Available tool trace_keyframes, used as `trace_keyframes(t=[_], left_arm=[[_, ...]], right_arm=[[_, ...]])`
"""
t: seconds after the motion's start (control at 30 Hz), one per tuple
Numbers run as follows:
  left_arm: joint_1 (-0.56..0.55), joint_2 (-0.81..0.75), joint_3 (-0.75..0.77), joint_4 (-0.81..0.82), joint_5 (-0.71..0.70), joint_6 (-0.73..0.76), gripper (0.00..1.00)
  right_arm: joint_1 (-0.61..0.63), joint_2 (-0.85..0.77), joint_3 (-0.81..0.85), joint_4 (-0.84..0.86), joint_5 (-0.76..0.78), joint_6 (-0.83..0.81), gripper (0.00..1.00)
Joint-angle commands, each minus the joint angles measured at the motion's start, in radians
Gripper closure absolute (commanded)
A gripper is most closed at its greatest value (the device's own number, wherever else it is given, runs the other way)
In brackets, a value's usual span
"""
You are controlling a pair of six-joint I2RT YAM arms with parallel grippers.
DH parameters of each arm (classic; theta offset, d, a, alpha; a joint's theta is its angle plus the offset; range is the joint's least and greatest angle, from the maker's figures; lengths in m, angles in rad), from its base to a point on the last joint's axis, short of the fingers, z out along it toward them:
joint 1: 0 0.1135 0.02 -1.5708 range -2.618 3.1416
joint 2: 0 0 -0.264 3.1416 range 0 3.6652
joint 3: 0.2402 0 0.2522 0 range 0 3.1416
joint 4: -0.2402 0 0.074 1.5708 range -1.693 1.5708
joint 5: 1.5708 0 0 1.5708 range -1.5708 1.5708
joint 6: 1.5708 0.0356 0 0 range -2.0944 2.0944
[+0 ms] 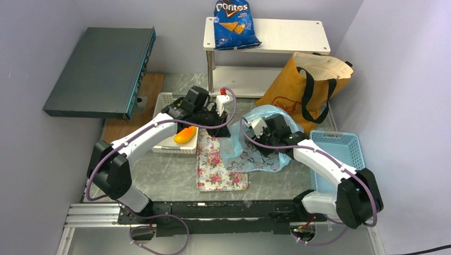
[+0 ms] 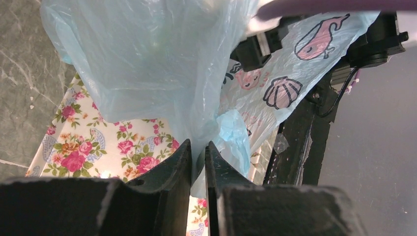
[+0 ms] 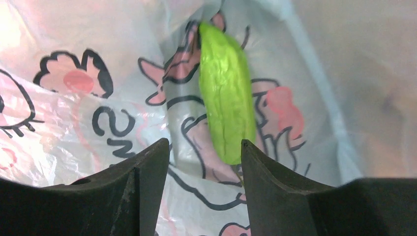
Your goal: Untie the knot of the grocery bags and take out the mixed food
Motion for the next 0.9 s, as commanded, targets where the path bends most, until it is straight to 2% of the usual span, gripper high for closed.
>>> trace_keyframes(t=[0.0,0.27,0.47,0.67,0.77,0.87], left_arm=[[-0.002,-0.011,0.025,0.029,0.023,-0.006,0.81],[-0.003,-0.002,0.037,0.019,0.019,0.004,0.81],[-0.002,0.011,0.044,0.018,0.022,0.001,0.81],[-0.002,0.031,0.032,0.042,0.024,-0.056,0.81],[-0.003,0.033,0.026,0.050,0.027,-0.070,0.82],[-0.002,0.033,0.020,0.061,0.021,-0.082,0.82]], right_arm=[[-0.004,0.005,0.057,0.037,0.036,-0.045,0.42],[-0.010,0.142,0.080,0.045,0.014,-0.058,0.33],[-0.017,0.219,0.061,0.068,-0.012,-0.070,0.35],[-0.019,0.288,0.058,0.023,-0.136,-0.078,0.45],[-0.018,0.296,0.058,0.007,-0.142,-0.079,0.57],[-0.019,0.262,0.085,-0.032,-0.143,-0.069,0.75]])
